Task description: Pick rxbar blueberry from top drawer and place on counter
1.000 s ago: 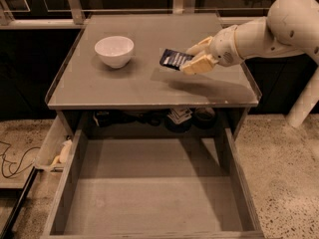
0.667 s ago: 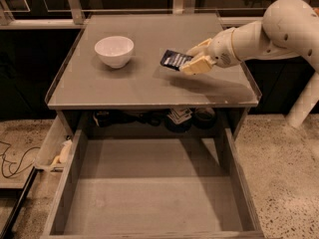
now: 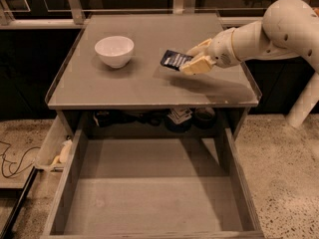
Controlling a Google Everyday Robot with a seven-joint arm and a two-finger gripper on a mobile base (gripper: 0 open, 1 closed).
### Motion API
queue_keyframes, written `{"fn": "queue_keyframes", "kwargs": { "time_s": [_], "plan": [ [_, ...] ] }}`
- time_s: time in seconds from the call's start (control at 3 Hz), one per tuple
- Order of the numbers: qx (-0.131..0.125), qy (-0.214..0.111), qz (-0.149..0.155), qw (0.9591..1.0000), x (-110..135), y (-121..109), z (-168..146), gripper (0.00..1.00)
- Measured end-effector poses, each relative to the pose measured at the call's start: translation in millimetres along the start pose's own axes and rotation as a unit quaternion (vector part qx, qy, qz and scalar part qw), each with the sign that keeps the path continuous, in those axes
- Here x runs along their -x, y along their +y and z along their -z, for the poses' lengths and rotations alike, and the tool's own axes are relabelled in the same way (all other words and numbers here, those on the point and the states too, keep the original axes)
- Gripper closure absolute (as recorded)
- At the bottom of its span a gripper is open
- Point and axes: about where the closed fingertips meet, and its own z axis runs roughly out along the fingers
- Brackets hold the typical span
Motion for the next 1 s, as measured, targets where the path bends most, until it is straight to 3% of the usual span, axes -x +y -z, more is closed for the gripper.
{"fn": "queue_keyframes", "kwargs": {
  "time_s": [0.67,1.0],
  "plan": [
    [0.000,0.000,0.000,1.0000,0.0,0.0,-0.1,0.11],
    [0.000,0.000,0.000,1.0000,0.0,0.0,-0.1,0.00]
  ]
}}
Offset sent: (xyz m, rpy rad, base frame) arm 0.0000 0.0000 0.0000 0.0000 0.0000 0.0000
